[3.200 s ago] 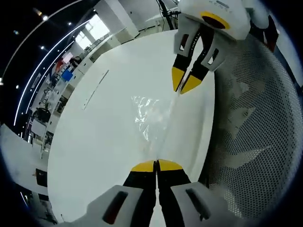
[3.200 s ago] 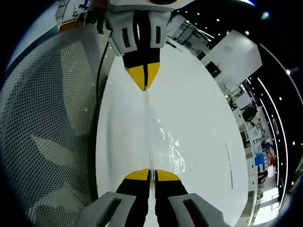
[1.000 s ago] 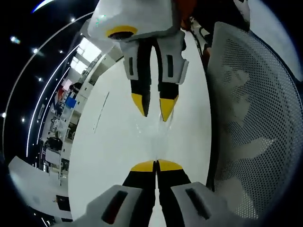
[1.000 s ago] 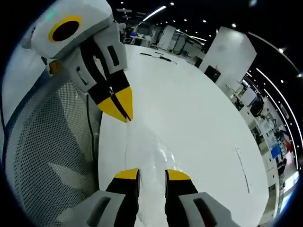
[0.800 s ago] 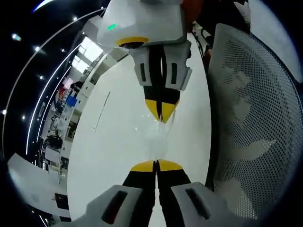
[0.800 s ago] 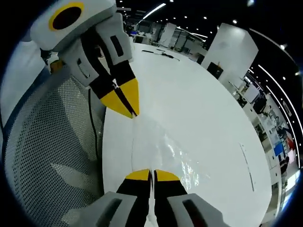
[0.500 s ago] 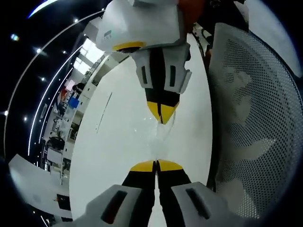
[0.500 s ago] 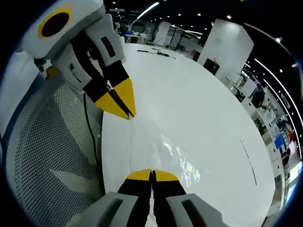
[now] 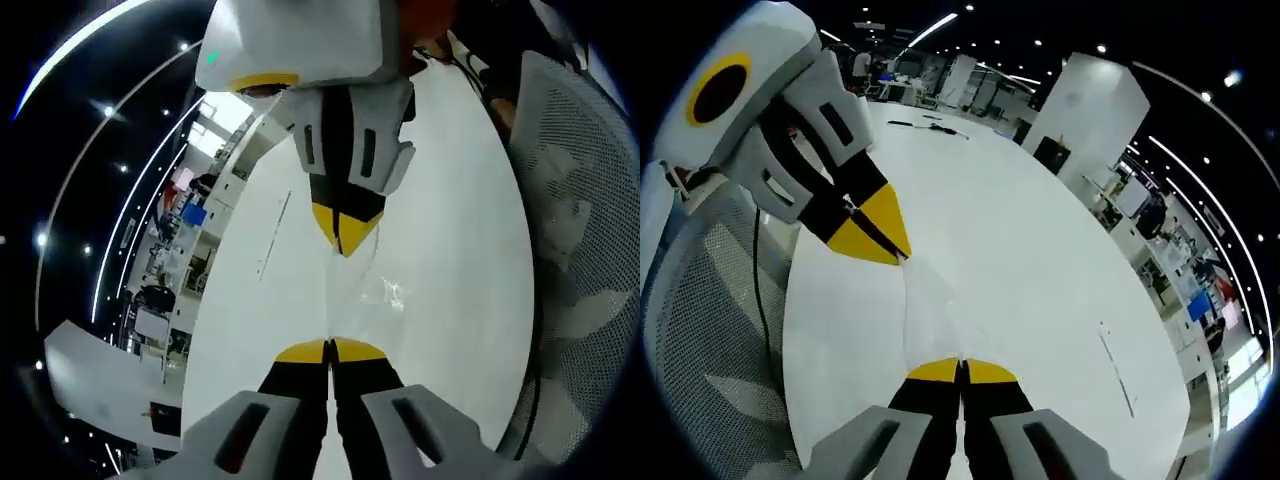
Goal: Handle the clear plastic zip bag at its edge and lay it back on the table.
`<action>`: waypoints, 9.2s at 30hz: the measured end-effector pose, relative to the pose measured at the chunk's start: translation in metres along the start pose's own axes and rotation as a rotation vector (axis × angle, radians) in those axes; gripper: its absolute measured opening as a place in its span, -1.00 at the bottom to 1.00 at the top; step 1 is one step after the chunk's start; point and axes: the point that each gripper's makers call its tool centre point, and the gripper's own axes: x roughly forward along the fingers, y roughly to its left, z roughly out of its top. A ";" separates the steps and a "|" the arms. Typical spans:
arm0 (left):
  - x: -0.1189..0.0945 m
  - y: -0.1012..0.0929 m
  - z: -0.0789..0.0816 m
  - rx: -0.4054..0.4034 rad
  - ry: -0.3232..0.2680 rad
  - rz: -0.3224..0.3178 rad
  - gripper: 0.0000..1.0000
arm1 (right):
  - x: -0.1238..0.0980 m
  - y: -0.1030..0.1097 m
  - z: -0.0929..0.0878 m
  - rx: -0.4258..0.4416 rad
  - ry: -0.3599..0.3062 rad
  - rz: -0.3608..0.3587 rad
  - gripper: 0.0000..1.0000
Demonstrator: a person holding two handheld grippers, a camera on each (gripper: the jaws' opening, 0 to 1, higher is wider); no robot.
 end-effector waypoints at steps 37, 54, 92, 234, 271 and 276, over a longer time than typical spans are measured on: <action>-0.019 -0.096 -0.005 0.059 -0.012 -0.125 -0.69 | 0.015 0.079 -0.040 0.092 0.050 0.078 -1.00; 0.013 -0.114 0.018 0.186 -0.038 -0.192 -1.00 | 0.003 0.080 -0.035 0.090 0.044 0.074 -1.00; 0.011 -0.180 -0.004 0.114 0.046 -0.326 -1.00 | -0.006 0.055 -0.026 0.258 0.013 -0.080 -1.00; -0.008 -0.148 -0.091 -0.680 0.174 -0.246 -0.17 | -0.032 0.134 -0.122 0.813 -0.025 0.057 0.15; -0.009 -0.125 -0.088 -0.844 0.092 -0.197 -0.10 | -0.037 0.124 -0.124 0.852 -0.043 0.016 0.17; -0.010 -0.126 -0.087 -0.840 0.092 -0.200 -0.10 | -0.035 0.125 -0.126 0.852 -0.041 0.017 0.17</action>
